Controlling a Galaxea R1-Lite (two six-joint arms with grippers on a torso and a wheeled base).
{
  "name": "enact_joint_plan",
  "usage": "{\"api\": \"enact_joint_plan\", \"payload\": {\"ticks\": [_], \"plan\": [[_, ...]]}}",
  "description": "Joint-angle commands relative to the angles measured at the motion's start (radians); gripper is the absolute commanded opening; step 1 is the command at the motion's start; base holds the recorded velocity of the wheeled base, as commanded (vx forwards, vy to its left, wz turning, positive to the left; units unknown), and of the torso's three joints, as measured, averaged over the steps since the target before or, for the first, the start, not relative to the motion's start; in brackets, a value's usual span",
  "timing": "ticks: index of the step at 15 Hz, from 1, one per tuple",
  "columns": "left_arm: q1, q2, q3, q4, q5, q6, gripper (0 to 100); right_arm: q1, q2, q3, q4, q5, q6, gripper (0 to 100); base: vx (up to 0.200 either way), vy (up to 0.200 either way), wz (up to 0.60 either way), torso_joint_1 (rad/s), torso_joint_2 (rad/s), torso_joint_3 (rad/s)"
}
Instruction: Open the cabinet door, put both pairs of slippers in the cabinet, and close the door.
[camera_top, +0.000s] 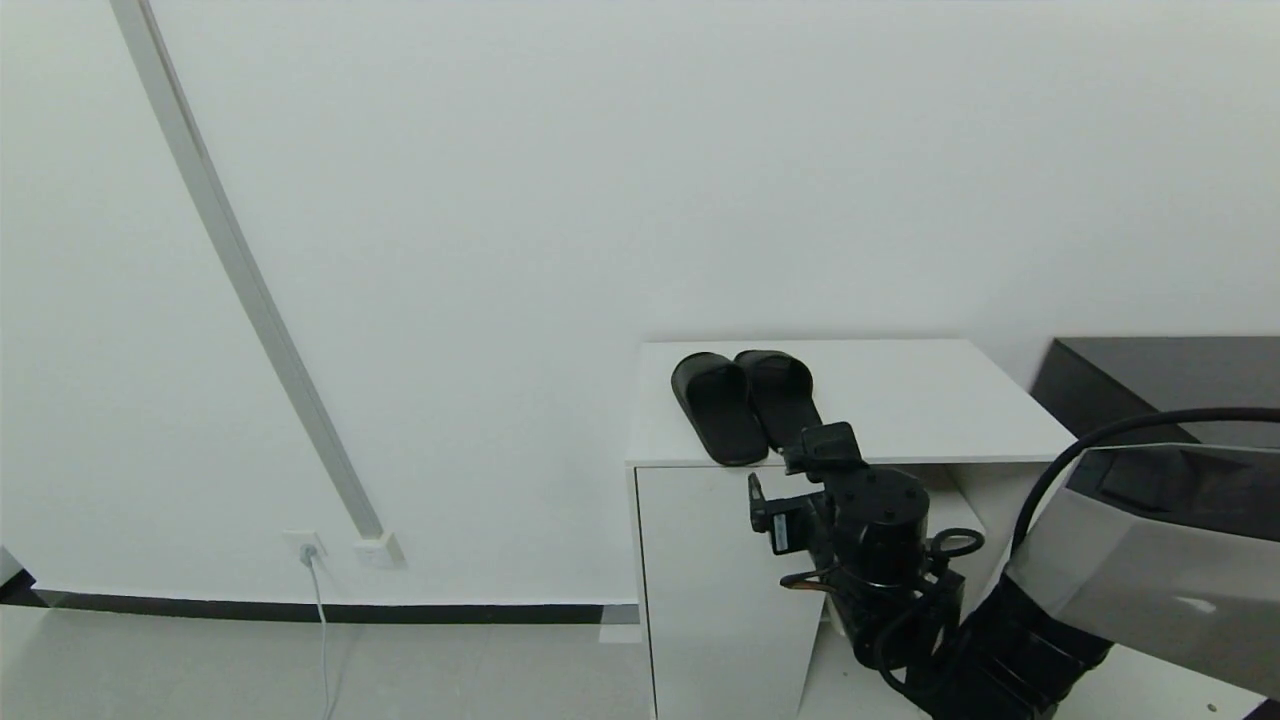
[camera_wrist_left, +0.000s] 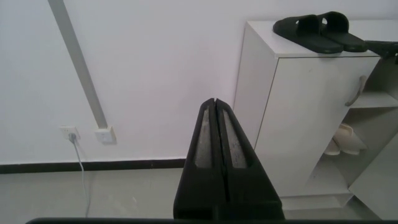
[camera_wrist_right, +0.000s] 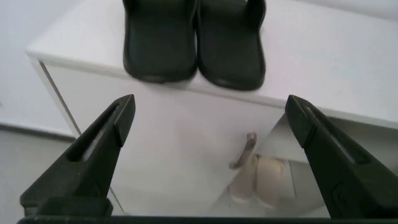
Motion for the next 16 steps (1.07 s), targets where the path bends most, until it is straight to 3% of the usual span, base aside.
{"api": "enact_joint_plan", "payload": {"ticks": [1,4,5,8,10,16], "plan": [[-0.001,0.001,0.0,0.0,0.0,0.0,0,-0.022,-0.064,-0.105,0.148,0.001,0.042,100,0.0,0.0,0.0,0.0,0.0,0.0],[-0.001,0.001,0.0,0.0,0.0,0.0,0,-0.027,-0.137,-0.238,0.426,0.004,0.126,100,0.0,0.0,0.0,0.0,0.0,0.0],[-0.001,0.001,0.0,0.0,0.0,-0.001,0,-0.027,-0.165,-0.312,0.576,0.03,0.181,100,0.0,0.0,0.0,0.0,0.0,0.0],[-0.001,0.001,0.0,0.0,0.0,-0.001,0,-0.028,-0.183,-0.39,0.763,0.123,0.292,100,0.0,0.0,0.0,0.0,0.0,0.0],[-0.001,0.001,0.0,0.0,-0.001,-0.001,0,-0.039,-0.18,-0.389,0.779,0.194,0.335,100,0.0,0.0,0.0,0.0,0.0,0.0],[-0.001,0.001,0.0,0.001,-0.003,-0.001,0,-0.05,-0.116,-0.326,0.661,0.188,0.293,100,0.2,0.0,0.0,0.003,0.0,0.004]]}}
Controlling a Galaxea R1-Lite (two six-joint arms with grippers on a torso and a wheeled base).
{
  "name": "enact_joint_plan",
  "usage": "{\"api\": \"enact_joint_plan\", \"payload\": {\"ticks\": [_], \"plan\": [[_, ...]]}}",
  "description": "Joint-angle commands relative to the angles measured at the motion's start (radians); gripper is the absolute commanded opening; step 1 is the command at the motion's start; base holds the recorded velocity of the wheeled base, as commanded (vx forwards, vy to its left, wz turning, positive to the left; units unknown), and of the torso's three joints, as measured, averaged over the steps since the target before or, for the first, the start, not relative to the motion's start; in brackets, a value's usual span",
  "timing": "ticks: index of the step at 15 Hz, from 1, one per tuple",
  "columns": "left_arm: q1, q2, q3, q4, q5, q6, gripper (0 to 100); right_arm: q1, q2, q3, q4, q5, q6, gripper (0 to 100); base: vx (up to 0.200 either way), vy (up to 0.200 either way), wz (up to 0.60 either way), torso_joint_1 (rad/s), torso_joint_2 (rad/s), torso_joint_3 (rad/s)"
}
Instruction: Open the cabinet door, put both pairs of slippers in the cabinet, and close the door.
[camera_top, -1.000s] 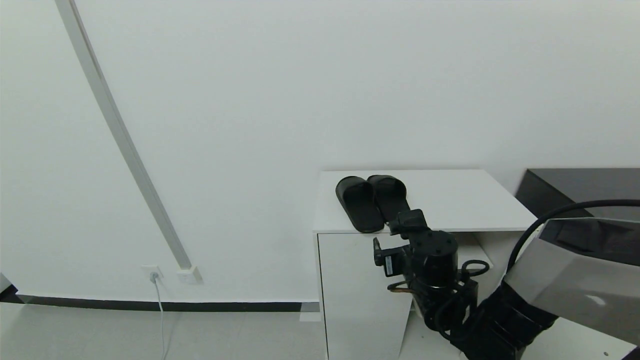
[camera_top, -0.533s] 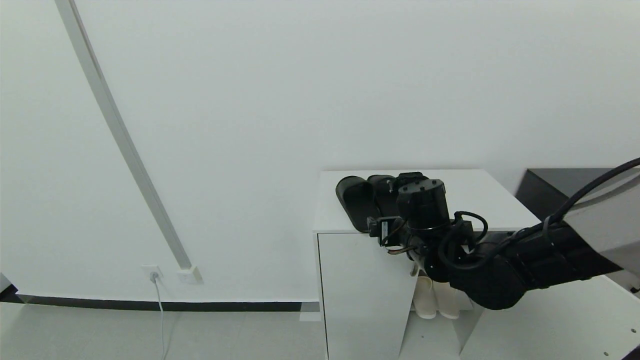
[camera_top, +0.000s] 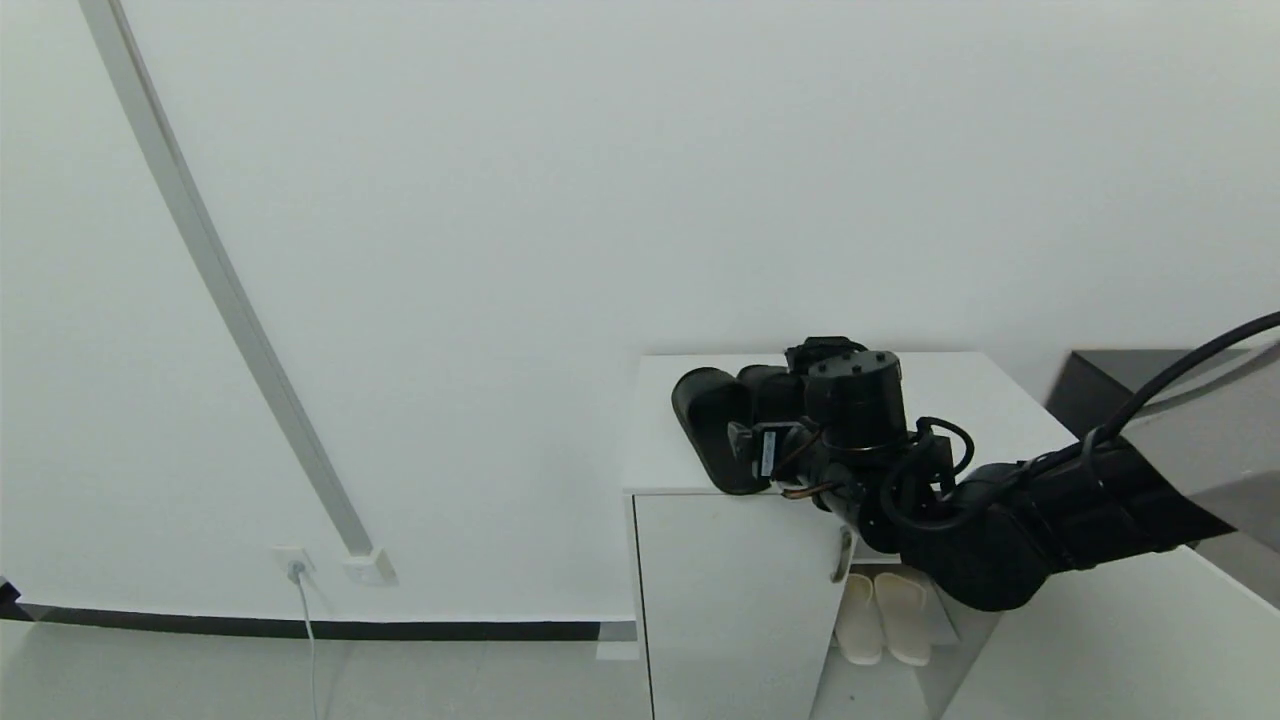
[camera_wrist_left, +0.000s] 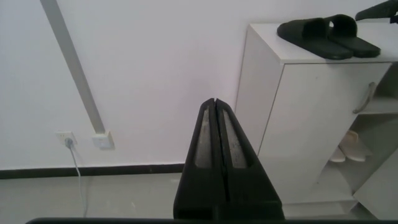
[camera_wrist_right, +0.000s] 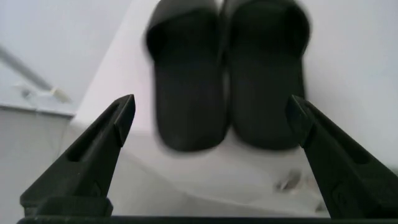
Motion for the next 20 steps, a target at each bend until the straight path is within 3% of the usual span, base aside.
{"api": "enact_joint_plan", "payload": {"ticks": [1,6,9,17,20], "plan": [[0.0,0.001,0.0,0.0,0.0,-0.001,0,-0.006,0.043,0.033,-0.041,0.001,-0.025,100,0.2,0.0,0.0,0.017,0.0,0.002],[0.0,0.001,0.0,-0.002,0.001,-0.002,0,-0.027,0.156,0.074,-0.221,0.007,-0.1,100,0.2,0.0,0.0,0.002,0.0,-0.001],[0.0,0.001,0.0,-0.002,0.003,-0.005,0,-0.058,0.23,0.025,-0.309,0.052,-0.169,100,0.0,0.0,0.0,0.0,0.0,0.0],[0.0,0.001,0.0,-0.002,0.003,-0.005,0,-0.079,0.339,-0.248,-0.128,0.056,-0.167,100,0.0,0.0,0.0,0.0,0.0,0.0],[0.0,0.001,0.0,-0.002,0.003,-0.005,0,-0.084,0.355,-0.278,-0.125,0.065,-0.167,100,0.0,0.0,0.0,0.0,0.0,0.0]]}}
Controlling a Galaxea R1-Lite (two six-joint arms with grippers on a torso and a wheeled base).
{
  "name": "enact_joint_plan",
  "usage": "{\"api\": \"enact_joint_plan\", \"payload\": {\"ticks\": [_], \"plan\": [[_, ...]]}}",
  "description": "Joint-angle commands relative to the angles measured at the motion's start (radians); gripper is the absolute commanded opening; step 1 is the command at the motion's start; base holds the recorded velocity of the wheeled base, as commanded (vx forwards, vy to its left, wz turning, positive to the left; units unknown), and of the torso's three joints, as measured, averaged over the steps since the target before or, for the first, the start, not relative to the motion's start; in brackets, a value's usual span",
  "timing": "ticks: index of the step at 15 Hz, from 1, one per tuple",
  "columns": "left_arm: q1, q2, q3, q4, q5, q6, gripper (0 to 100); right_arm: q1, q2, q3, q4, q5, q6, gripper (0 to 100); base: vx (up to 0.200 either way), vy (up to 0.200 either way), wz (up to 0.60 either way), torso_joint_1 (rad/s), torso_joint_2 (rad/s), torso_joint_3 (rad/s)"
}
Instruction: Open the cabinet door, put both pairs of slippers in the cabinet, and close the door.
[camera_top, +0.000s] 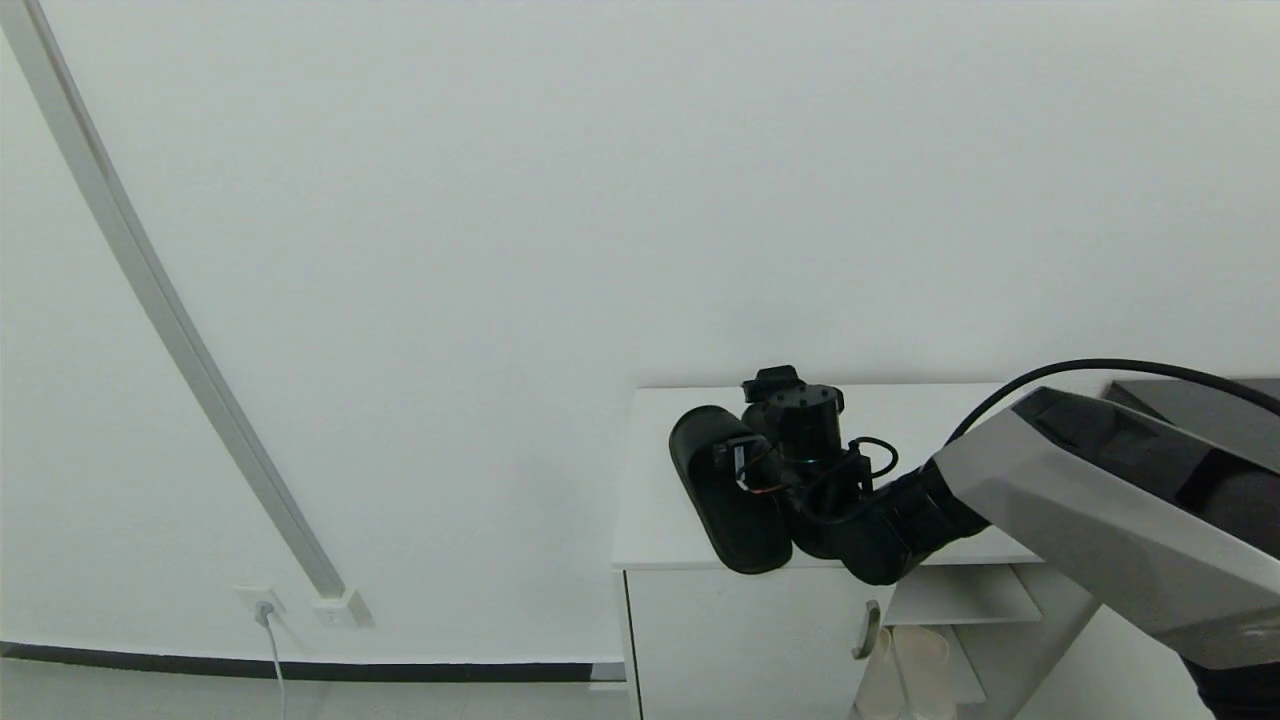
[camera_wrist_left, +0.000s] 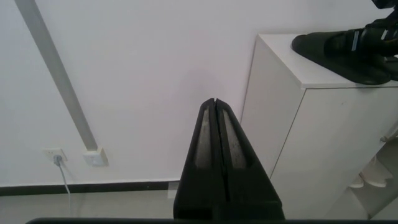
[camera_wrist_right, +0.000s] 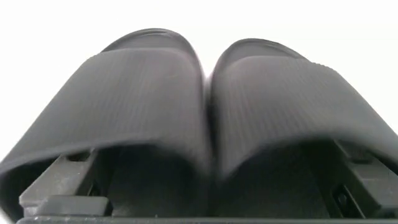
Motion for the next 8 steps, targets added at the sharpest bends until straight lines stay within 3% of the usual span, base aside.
{"api": "enact_joint_plan", "payload": {"ticks": [1,8], "plan": [[0.0,0.001,0.0,0.0,0.0,0.0,0,0.0,0.021,-0.017,0.003,0.001,0.0,0,0.0,0.0,0.0,0.0,0.0,0.0],[0.0,0.001,0.0,0.0,0.0,0.0,0,0.001,0.009,-0.005,0.004,0.001,0.005,0,0.0,0.0,0.0,0.0,0.0,0.0]]}}
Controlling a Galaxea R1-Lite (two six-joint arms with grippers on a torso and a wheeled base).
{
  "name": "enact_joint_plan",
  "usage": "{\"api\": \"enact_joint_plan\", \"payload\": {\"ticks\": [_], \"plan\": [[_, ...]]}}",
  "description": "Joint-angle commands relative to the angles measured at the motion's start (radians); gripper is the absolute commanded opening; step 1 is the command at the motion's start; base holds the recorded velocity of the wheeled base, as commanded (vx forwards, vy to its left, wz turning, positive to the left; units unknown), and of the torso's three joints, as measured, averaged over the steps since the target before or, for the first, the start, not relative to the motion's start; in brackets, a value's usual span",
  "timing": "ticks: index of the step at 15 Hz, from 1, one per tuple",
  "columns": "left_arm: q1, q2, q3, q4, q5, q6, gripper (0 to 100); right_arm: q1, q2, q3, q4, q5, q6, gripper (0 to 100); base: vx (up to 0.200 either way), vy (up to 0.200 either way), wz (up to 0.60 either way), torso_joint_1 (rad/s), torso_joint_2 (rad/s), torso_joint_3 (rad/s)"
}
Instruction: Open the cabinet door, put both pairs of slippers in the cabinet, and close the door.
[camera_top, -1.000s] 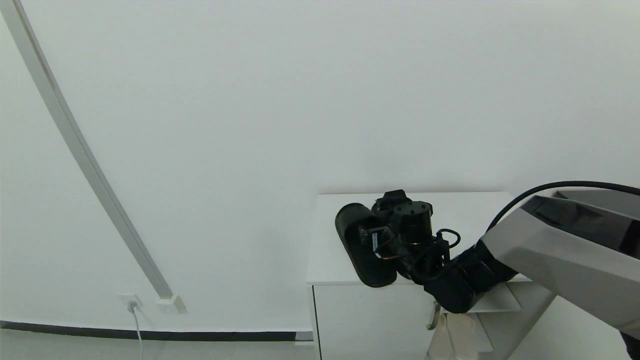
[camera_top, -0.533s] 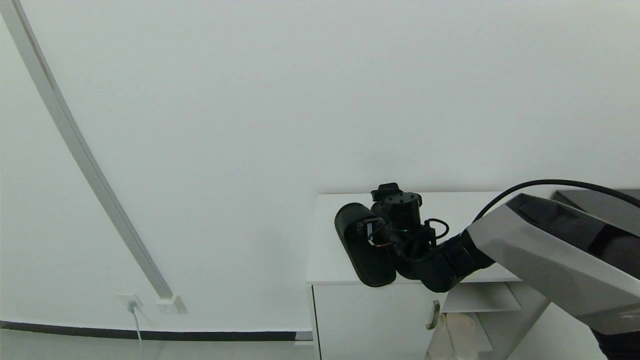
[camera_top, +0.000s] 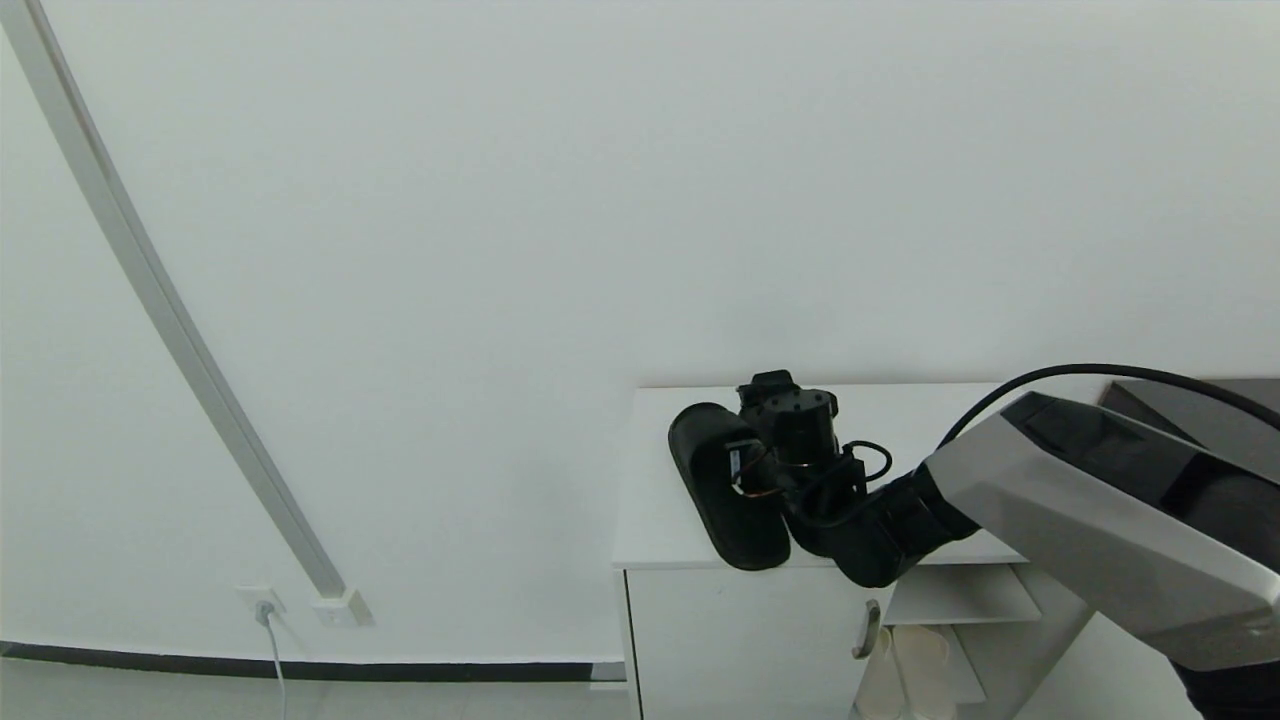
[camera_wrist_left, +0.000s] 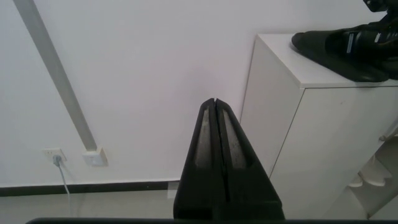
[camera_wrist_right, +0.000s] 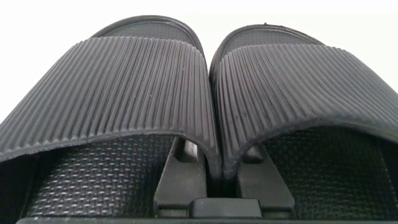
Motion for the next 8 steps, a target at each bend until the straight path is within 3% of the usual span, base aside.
{"api": "enact_joint_plan", "payload": {"ticks": [1,3,8], "plan": [[0.0,0.001,0.0,0.0,0.0,0.0,0,0.002,-0.037,0.032,0.0,0.0,-0.001,0,0.0,0.0,0.0,0.0,0.0,0.0],[0.0,0.001,0.0,0.0,0.0,0.0,0,0.008,-0.117,0.114,0.0,0.015,-0.003,0,0.0,0.0,0.0,0.0,0.0,0.0],[0.0,0.001,0.0,0.0,-0.001,0.006,0,0.046,-0.512,0.419,0.043,0.219,-0.024,0,0.0,0.0,0.0,0.0,0.0,0.0]]}}
